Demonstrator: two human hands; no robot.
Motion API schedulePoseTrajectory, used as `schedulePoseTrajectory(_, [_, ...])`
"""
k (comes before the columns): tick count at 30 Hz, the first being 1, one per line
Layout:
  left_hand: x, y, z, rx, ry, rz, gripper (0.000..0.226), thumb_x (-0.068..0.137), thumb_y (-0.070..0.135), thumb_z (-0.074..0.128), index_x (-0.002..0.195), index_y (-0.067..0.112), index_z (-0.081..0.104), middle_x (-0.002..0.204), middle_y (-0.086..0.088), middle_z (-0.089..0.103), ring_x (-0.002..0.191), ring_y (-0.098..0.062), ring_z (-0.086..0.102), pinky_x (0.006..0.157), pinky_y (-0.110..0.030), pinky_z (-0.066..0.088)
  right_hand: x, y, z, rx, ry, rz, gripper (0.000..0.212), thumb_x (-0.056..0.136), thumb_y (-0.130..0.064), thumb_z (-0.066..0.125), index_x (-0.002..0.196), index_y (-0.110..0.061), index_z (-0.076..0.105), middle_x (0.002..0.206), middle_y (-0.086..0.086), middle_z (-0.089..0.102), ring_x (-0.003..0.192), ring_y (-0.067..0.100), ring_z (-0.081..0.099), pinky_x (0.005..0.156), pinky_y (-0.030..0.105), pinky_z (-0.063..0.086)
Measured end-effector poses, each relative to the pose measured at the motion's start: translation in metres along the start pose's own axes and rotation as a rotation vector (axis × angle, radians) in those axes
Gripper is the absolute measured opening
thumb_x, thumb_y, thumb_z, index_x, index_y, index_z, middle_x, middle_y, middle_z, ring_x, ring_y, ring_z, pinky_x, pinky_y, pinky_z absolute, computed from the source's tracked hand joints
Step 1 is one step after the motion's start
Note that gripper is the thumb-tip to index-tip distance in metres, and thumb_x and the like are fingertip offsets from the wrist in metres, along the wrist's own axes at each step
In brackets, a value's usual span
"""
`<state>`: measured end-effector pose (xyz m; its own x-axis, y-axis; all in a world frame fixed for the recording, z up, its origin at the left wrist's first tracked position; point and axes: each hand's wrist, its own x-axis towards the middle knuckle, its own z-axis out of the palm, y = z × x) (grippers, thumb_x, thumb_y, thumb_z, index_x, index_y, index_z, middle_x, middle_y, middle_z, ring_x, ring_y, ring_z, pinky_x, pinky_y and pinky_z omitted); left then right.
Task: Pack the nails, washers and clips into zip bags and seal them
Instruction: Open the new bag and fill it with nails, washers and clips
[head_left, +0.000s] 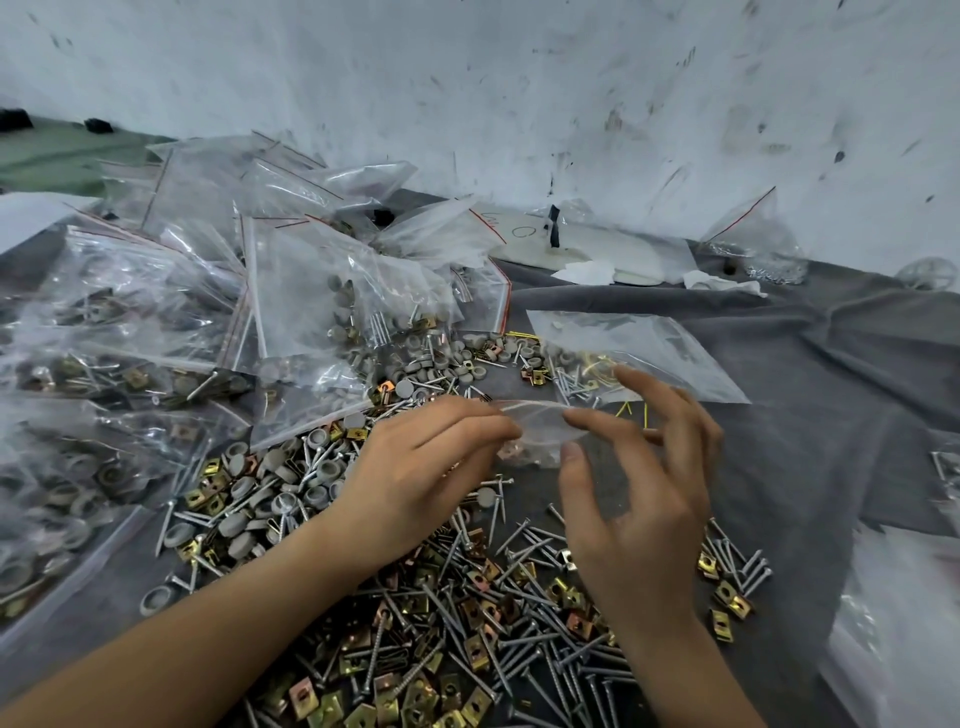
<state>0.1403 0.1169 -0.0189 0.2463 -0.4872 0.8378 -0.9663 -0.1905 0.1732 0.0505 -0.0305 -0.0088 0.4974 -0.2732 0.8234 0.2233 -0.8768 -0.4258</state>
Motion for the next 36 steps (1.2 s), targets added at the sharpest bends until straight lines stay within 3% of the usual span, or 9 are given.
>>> schedulePoseTrajectory(6, [0.003,-0.003,-0.002,0.089,0.009,-0.135,0.019,0.087,0.012,0.061,0.097,-0.003,0.069,0.09,-0.009,0.064,0.082,-0.009,0.056,0.073,-0.016,0.048,0.001,0.003,0.002,0.041,-0.035,0.081,0.032,0.084,-0.02,0.054,0.113,-0.007,0.061,0.123,0.009,0.054,0.117,0.025,0.047,0.104,0.017,0.03])
schedulePoseTrajectory(11, [0.006,-0.009,-0.005,0.083,0.081,-0.255,0.015,0.081,0.004,0.066,0.095,-0.001,0.068,0.094,-0.008,0.066,0.088,-0.007,0.059,0.085,-0.01,0.047,-0.002,0.018,0.009,-0.06,-0.271,0.201,0.016,0.085,-0.02,0.065,0.1,-0.016,0.067,0.113,-0.003,0.055,0.117,0.015,0.039,0.095,-0.002,0.017])
schedulePoseTrajectory(18, [0.008,-0.017,-0.011,-0.014,0.156,-0.45,0.013,0.084,0.007,0.068,0.096,0.004,0.069,0.087,0.003,0.066,0.078,-0.002,0.06,0.076,-0.005,0.047,-0.014,0.03,0.021,-0.136,-0.658,0.205,0.023,0.086,-0.021,0.067,0.108,-0.022,0.069,0.1,-0.015,0.047,0.107,0.005,0.034,0.086,0.01,0.021])
schedulePoseTrajectory(21, [0.007,-0.021,-0.012,-0.047,0.188,-0.506,0.015,0.084,0.007,0.068,0.099,0.009,0.069,0.088,0.008,0.066,0.074,0.001,0.061,0.076,-0.003,0.046,-0.012,0.032,0.021,-0.147,-0.766,0.217,0.03,0.088,-0.026,0.064,0.118,-0.025,0.064,0.116,-0.014,0.048,0.117,0.008,0.036,0.094,0.012,0.023])
schedulePoseTrajectory(23, [0.007,-0.022,-0.012,-0.06,0.186,-0.488,0.016,0.084,0.008,0.068,0.099,0.01,0.069,0.09,0.01,0.065,0.074,0.003,0.06,0.077,-0.003,0.045,-0.008,0.034,0.02,-0.121,-0.832,0.25,0.035,0.089,-0.031,0.063,0.124,-0.029,0.06,0.139,-0.015,0.036,0.132,0.007,0.026,0.108,0.02,0.019])
schedulePoseTrajectory(25, [0.008,-0.023,-0.012,-0.087,0.194,-0.434,0.015,0.085,0.008,0.068,0.099,0.009,0.069,0.091,0.01,0.064,0.079,-0.001,0.061,0.076,-0.004,0.046,-0.002,0.033,0.02,-0.026,-0.887,0.307,0.036,0.089,-0.031,0.063,0.125,-0.032,0.058,0.145,-0.02,0.023,0.135,0.001,0.015,0.113,0.024,0.011])
schedulePoseTrajectory(29, [0.008,-0.023,-0.014,-0.161,0.246,-0.36,0.016,0.086,0.014,0.065,0.101,0.02,0.062,0.095,0.009,0.064,0.084,-0.002,0.063,0.076,-0.01,0.05,0.007,0.03,0.02,0.16,-0.747,0.45,0.03,0.09,-0.017,0.062,0.119,-0.024,0.063,0.128,-0.014,0.053,0.126,0.007,0.046,0.105,0.02,0.032])
schedulePoseTrajectory(33, [0.01,-0.026,-0.015,-0.183,0.312,-0.274,0.013,0.089,0.017,0.06,0.101,0.018,0.058,0.103,0.005,0.063,0.093,-0.003,0.063,0.081,-0.014,0.052,0.016,0.029,0.011,0.054,-0.718,0.487,0.028,0.09,-0.02,0.063,0.117,-0.029,0.062,0.138,-0.014,0.038,0.13,0.003,0.033,0.108,0.021,0.023])
schedulePoseTrajectory(36, [0.011,-0.026,-0.016,-0.202,0.308,-0.242,0.011,0.09,0.014,0.059,0.101,0.013,0.059,0.104,0.002,0.062,0.094,-0.01,0.064,0.081,-0.023,0.055,0.017,0.021,0.002,-0.115,-0.81,0.437,0.017,0.087,-0.024,0.066,0.104,-0.028,0.065,0.12,-0.006,0.05,0.116,0.013,0.049,0.094,0.019,0.035])
